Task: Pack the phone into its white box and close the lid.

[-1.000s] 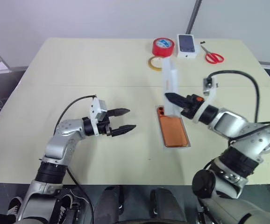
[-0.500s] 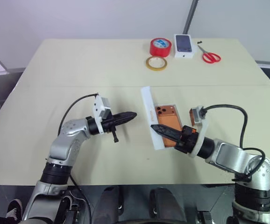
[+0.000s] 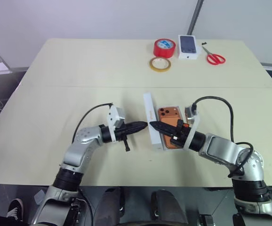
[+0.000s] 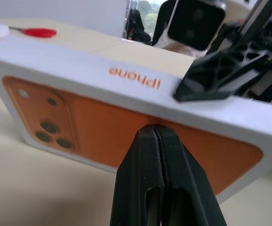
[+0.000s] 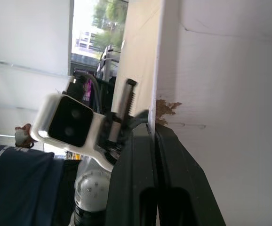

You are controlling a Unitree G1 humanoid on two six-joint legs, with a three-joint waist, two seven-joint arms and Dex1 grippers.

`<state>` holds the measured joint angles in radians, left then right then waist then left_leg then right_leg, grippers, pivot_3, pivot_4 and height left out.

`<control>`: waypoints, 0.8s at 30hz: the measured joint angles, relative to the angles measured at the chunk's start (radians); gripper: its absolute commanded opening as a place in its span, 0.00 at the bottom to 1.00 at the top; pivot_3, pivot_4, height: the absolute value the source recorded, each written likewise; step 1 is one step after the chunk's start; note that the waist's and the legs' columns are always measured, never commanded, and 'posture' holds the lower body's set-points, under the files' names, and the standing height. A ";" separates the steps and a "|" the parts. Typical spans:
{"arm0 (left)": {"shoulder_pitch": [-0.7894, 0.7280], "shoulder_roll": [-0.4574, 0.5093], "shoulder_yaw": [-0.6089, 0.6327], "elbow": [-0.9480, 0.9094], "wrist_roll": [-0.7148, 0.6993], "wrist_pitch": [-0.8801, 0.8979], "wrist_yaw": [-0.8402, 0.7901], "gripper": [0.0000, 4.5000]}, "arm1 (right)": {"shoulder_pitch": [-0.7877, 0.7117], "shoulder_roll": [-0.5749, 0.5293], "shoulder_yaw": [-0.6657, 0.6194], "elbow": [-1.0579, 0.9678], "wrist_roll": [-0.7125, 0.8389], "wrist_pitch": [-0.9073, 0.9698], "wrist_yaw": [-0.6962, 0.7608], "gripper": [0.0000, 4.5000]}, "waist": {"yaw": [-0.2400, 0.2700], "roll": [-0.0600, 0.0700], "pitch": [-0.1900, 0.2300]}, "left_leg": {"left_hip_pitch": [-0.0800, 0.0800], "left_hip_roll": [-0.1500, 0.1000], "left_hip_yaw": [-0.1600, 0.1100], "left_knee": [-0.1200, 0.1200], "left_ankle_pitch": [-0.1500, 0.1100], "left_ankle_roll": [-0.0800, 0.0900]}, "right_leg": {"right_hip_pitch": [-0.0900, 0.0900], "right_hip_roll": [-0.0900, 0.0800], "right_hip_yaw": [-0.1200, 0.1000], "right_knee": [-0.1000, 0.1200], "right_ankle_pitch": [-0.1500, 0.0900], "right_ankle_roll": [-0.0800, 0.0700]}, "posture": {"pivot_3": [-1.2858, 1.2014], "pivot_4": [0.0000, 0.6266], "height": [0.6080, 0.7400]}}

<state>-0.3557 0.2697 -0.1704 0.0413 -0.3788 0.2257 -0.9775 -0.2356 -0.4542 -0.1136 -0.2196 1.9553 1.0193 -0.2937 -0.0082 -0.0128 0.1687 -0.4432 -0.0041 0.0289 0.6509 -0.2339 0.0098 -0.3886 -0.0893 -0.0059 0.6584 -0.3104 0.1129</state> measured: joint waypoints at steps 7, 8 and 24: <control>-0.053 -0.081 -0.029 0.085 0.033 -0.037 0.011 0.00 | 0.004 -0.049 -0.035 0.048 -0.002 0.014 -0.003 0.86 | 0.002 0.000 0.000 | 0.000 0.000 0.000 0.000 0.000 0.000 | 0.000 0.000 0.000 0.000 0.000 0.000 | 0.52 0.24 0.91; -0.064 -0.101 -0.040 0.111 0.042 -0.049 0.011 0.00 | 0.008 -0.103 -0.041 0.048 -0.013 0.026 0.016 0.86 | 0.005 0.000 0.000 | 0.000 -0.001 0.000 0.001 0.000 0.000 | 0.000 0.000 0.000 0.000 0.000 0.000 | 0.52 0.24 0.91; -0.184 -0.263 -0.085 0.335 0.103 -0.133 -0.005 0.00 | 0.069 -0.443 -0.182 0.092 -0.767 -0.136 0.638 0.67 | 0.020 0.000 0.000 | 0.000 0.000 0.001 0.002 -0.001 0.002 | -0.001 0.002 0.000 0.000 0.000 0.000 | 0.52 0.24 0.91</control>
<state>-0.5394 0.0062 -0.2550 0.3760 -0.2758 0.0923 -0.9821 -0.1664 -0.8968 -0.2959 -0.1278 1.1888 0.8833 0.3441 0.0117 -0.0129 0.1685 -0.4433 -0.0037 0.0299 0.6532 -0.2349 0.0115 -0.3892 -0.0876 -0.0061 0.6588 -0.3103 0.1131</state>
